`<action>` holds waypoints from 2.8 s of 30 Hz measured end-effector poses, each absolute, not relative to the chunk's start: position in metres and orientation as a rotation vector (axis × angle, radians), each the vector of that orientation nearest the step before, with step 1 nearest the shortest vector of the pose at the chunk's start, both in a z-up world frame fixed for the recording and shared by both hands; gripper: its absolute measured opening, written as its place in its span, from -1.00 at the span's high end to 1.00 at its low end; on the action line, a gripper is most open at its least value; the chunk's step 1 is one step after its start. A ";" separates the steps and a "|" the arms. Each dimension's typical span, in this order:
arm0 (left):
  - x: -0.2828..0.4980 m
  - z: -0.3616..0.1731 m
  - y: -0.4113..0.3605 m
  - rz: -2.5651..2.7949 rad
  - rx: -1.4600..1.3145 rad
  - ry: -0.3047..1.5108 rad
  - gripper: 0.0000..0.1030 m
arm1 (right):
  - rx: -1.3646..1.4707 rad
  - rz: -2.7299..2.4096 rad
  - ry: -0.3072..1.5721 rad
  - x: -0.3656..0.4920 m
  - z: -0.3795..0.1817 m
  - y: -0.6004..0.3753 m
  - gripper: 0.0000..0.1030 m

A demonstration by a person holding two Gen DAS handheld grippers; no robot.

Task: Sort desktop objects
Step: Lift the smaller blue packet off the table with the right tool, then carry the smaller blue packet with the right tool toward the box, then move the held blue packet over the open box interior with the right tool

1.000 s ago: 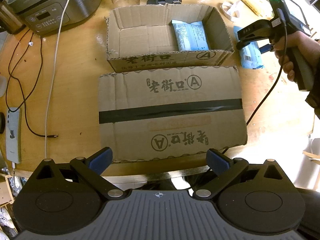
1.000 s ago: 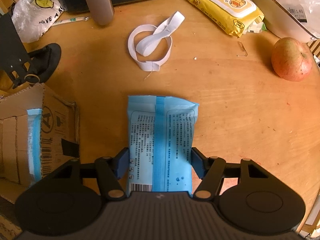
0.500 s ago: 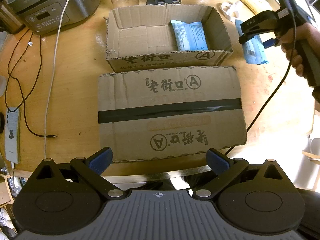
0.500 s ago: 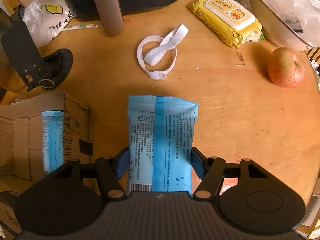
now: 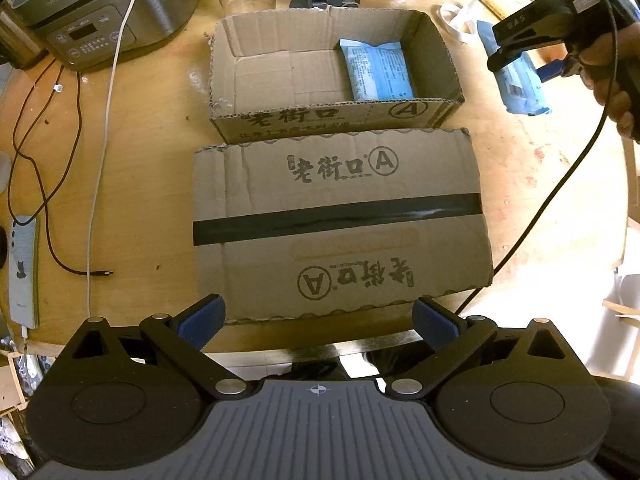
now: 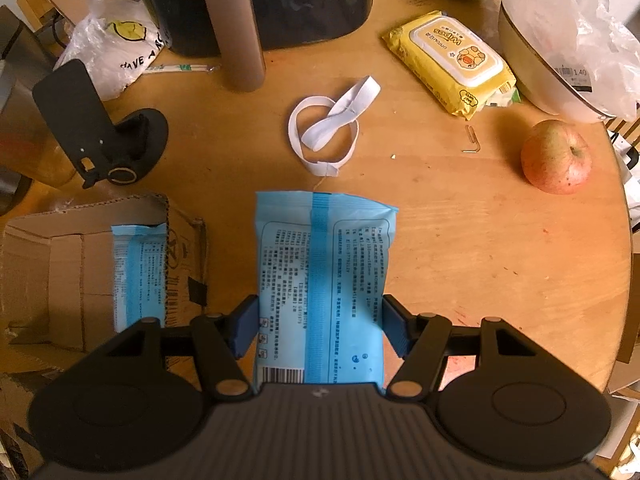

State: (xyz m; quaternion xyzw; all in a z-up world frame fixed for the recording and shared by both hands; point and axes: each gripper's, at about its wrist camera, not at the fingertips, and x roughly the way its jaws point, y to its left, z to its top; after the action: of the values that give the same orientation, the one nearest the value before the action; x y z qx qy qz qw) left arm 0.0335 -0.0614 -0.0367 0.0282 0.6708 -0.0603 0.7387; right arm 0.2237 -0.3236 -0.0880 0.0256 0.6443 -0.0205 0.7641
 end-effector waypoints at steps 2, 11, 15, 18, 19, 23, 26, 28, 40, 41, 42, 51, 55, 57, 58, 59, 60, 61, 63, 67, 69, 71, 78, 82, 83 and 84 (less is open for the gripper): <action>0.033 -0.037 -0.062 -0.133 0.062 1.472 -1.00 | 0.057 -0.041 1.401 0.223 -0.085 -0.323 -0.21; 0.033 -0.037 -0.061 -0.134 0.059 1.473 -1.00 | 0.061 -0.036 1.394 0.220 -0.070 -0.323 -0.21; 0.033 -0.037 -0.061 -0.135 0.059 1.472 -1.00 | 0.066 -0.027 1.389 0.219 -0.066 -0.321 -0.21; 0.033 -0.037 -0.060 -0.135 0.058 1.471 -1.00 | 0.067 -0.023 1.388 0.219 -0.064 -0.319 -0.21; 0.032 -0.037 -0.059 -0.134 0.057 1.471 -1.00 | 0.067 -0.022 1.388 0.219 -0.064 -0.318 -0.21; 0.031 -0.037 -0.056 -0.131 0.054 1.469 -1.00 | 0.072 -0.013 1.386 0.218 -0.061 -0.315 -0.21; 0.030 -0.036 -0.054 -0.129 0.053 1.467 -1.00 | 0.074 -0.008 1.381 0.216 -0.059 -0.312 -0.21; 0.030 -0.035 -0.052 -0.128 0.052 1.464 -1.00 | 0.078 -0.005 1.377 0.216 -0.057 -0.311 -0.21; 0.029 -0.034 -0.038 -0.117 0.044 1.459 -1.00 | 0.076 0.010 1.369 0.219 -0.055 -0.293 -0.21; 0.028 -0.034 -0.036 -0.116 0.043 1.459 -1.00 | 0.076 0.012 1.369 0.219 -0.055 -0.292 -0.21; 0.028 -0.034 -0.035 -0.114 0.043 1.459 -1.00 | 0.076 0.013 1.369 0.219 -0.056 -0.290 -0.21; 0.028 -0.034 -0.022 -0.101 0.034 1.459 -1.00 | 0.073 0.030 1.367 0.221 -0.056 -0.273 -0.21; 0.029 -0.034 -0.017 -0.097 0.030 1.458 -1.00 | 0.071 0.036 1.363 0.222 -0.056 -0.265 -0.21; 0.029 -0.033 -0.014 -0.096 0.028 1.457 -1.00 | 0.070 0.039 1.363 0.222 -0.056 -0.261 -0.21; 0.029 -0.033 -0.013 -0.096 0.027 1.457 -1.00 | 0.071 0.040 1.361 0.223 -0.056 -0.260 -0.21; 0.029 -0.034 -0.012 -0.096 0.027 1.457 -1.00 | 0.070 0.041 1.360 0.223 -0.056 -0.258 -0.21; 0.029 -0.034 -0.011 -0.096 0.026 1.457 -1.00 | 0.070 0.042 1.361 0.223 -0.056 -0.256 -0.21; 0.029 -0.034 -0.011 -0.096 0.025 1.456 -1.00 | 0.070 0.042 1.361 0.224 -0.056 -0.255 -0.21; 0.029 -0.033 -0.009 -0.096 0.024 1.456 -1.00 | 0.071 0.044 1.361 0.224 -0.056 -0.252 -0.21; 0.029 -0.033 -0.004 -0.094 0.020 1.455 -1.00 | 0.071 0.044 1.362 0.224 -0.057 -0.246 -0.21; 0.029 -0.033 -0.002 -0.094 0.019 1.455 -1.00 | 0.071 0.044 1.362 0.223 -0.057 -0.243 -0.21; 0.029 -0.033 0.000 -0.094 0.019 1.455 -1.00 | 0.071 0.044 1.362 0.223 -0.058 -0.240 -0.21; 0.029 -0.034 0.007 -0.096 0.021 1.456 -1.00 | 0.077 0.047 1.361 0.224 -0.058 -0.229 -0.21; 0.029 -0.034 0.012 -0.097 0.022 1.458 -1.00 | 0.076 0.049 1.361 0.224 -0.058 -0.222 -0.21; 0.029 -0.034 0.014 -0.097 0.022 1.458 -1.00 | 0.077 0.050 1.360 0.224 -0.058 -0.220 -0.21; 0.029 -0.034 0.015 -0.098 0.022 1.459 -1.00 | 0.077 0.050 1.361 0.224 -0.059 -0.218 -0.21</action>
State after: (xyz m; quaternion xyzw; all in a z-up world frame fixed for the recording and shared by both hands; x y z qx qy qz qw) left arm 0.0291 0.0151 -0.0342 0.0102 0.6661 -0.0447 0.7444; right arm 0.2242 -0.2179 -0.0586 0.0356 0.6288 0.0232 0.7764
